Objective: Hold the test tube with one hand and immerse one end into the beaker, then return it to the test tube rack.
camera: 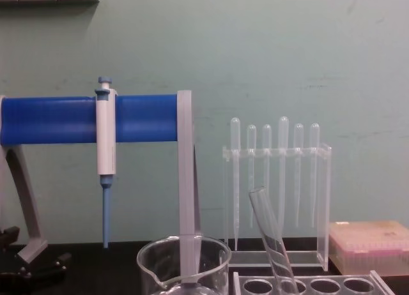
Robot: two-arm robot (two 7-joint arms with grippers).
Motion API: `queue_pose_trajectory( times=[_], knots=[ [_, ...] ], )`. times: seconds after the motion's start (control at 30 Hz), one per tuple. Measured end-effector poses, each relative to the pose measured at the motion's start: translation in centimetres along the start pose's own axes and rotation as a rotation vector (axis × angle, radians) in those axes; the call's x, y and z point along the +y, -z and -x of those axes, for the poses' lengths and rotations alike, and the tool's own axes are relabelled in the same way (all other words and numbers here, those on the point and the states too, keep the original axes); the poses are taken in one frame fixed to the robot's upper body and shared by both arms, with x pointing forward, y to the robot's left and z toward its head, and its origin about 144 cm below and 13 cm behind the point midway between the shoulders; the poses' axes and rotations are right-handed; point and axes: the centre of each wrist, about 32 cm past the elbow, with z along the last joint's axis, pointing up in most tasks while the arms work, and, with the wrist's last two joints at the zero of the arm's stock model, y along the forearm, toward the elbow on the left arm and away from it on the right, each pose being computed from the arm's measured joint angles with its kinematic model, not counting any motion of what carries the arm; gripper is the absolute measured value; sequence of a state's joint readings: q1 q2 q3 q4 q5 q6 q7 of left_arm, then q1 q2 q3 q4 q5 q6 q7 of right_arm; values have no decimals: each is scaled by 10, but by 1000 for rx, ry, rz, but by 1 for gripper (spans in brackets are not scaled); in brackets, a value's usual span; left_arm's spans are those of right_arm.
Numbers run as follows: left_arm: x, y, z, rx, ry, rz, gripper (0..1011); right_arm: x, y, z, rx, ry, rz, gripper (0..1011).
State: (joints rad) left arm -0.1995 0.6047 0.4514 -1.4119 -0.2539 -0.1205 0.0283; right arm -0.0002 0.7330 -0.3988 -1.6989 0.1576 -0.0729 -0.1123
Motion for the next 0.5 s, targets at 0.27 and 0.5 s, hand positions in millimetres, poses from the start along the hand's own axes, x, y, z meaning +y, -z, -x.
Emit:
queue_pose_trajectory(
  times=[0.27,0.5],
  knots=[
    [0,0,0,0,0,0,1000,-23,-36,-3,39,-177,-84,1004],
    [0,0,0,0,0,0,1000,1,-60,-9,134,-410,-120,1004]
  ],
)
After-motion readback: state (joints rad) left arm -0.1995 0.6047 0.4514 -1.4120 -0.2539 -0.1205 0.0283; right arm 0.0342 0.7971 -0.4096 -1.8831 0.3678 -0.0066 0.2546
